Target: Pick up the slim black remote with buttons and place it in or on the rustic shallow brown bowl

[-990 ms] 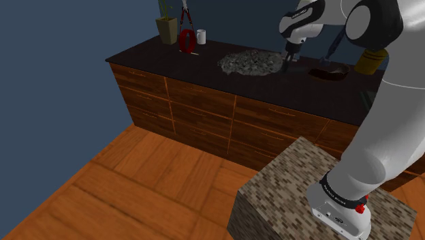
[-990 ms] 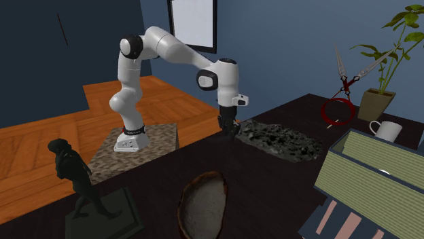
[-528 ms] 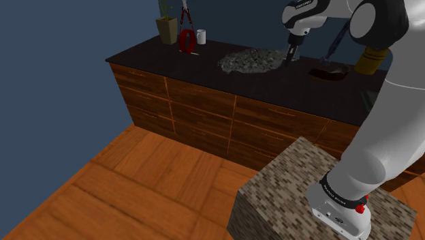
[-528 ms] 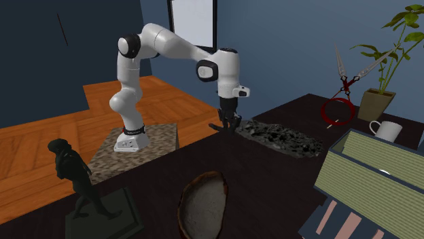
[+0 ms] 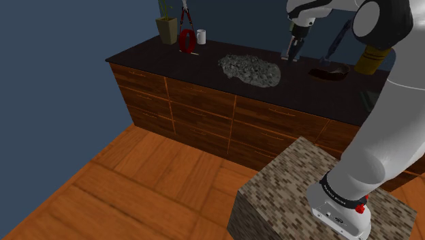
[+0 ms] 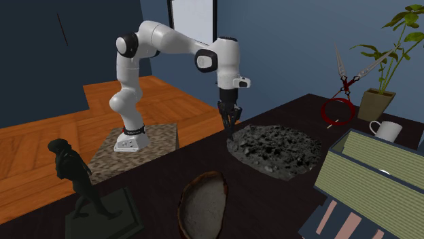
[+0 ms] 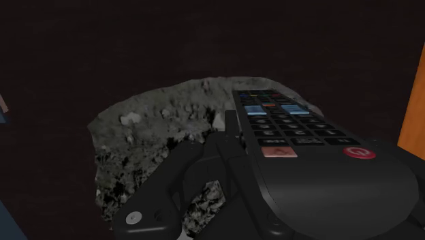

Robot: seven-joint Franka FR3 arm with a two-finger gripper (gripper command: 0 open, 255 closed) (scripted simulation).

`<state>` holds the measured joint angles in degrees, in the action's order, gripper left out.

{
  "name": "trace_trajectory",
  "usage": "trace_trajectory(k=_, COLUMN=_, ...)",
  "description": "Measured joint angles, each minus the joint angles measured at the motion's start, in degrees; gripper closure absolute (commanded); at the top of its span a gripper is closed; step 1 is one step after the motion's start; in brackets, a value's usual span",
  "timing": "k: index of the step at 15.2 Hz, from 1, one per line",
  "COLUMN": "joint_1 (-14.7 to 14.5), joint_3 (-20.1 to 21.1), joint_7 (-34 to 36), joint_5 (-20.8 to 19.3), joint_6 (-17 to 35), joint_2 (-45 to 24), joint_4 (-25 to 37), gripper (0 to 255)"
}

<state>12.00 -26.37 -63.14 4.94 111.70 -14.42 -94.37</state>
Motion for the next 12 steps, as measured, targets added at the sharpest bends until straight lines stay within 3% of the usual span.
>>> trace_trajectory(k=6, joint_1=5.2, joint_3=-1.8, joint_7=-7.2, joint_5=2.5, joint_6=-0.9, joint_2=-3.1, joint_4=3.6, gripper=255)
trace_trajectory(k=12, joint_1=12.8, joint_3=-3.1, joint_7=-15.7, joint_5=6.4, joint_6=-3.8, joint_2=-9.2, joint_4=11.8, gripper=255)
